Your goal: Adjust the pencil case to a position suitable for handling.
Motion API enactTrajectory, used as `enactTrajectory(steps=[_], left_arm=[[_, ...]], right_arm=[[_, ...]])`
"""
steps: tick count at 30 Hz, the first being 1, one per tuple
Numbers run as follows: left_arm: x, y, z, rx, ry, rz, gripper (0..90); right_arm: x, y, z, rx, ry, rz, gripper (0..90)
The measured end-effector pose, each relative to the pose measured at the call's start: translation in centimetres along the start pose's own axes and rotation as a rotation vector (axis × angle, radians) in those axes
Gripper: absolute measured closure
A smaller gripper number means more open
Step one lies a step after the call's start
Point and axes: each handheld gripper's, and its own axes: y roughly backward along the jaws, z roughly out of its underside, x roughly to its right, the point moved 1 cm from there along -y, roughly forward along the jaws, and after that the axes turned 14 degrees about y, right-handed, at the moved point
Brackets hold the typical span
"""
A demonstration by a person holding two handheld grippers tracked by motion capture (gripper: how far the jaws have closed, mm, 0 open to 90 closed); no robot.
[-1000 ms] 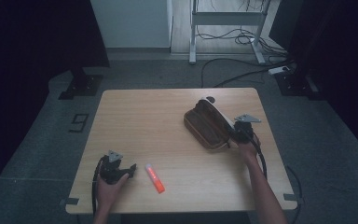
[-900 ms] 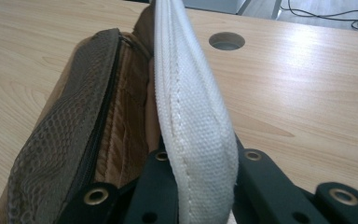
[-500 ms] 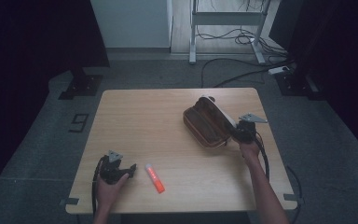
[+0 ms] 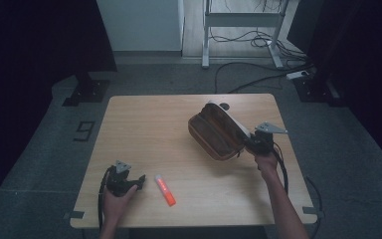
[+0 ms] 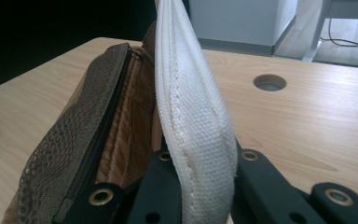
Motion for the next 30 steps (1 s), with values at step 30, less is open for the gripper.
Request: enactTrajectory(steps=[30], left_arm=[[0.0, 0.0, 0.0, 0.0, -0.001, 0.001, 17.1]], right_arm=[[-4.3, 0.2, 1.4, -0.033, 0.051, -0.094, 83.9]])
